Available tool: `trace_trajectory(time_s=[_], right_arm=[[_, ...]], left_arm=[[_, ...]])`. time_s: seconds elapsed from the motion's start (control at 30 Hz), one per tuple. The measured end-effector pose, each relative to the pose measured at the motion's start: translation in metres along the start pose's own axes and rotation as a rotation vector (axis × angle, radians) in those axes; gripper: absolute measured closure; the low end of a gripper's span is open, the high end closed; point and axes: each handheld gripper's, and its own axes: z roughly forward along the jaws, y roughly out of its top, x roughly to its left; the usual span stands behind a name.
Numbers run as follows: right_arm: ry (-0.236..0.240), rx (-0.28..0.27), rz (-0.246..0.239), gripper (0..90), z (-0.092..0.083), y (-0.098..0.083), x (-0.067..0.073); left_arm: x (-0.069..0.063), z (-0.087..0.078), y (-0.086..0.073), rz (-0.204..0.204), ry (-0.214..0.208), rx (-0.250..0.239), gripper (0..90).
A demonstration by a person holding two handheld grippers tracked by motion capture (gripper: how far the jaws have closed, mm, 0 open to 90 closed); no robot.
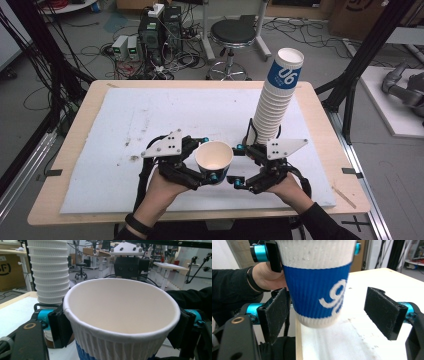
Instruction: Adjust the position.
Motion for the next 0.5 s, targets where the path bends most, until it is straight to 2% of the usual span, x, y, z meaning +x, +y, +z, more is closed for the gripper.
trace_trajectory(time_s=[0.2,0.33,0.5], right_arm=[[-0.073,-0.033,0.003,20.2,-0.024,-0.001,-0.009],[-0.122,-0.060,0.011,20.2,-0.040,-0.001,-0.015],[-0.138,-0.063,0.012,20.1,-0.054,-0.003,-0.020]], left_arm=[[0.005,-0.004,-0.002,0.023,0.020,0.018,21.9],[0.010,-0.009,-0.003,0.020,0.035,0.019,21.9],[0.012,-0.014,-0.003,0.032,0.046,0.022,21.9]])
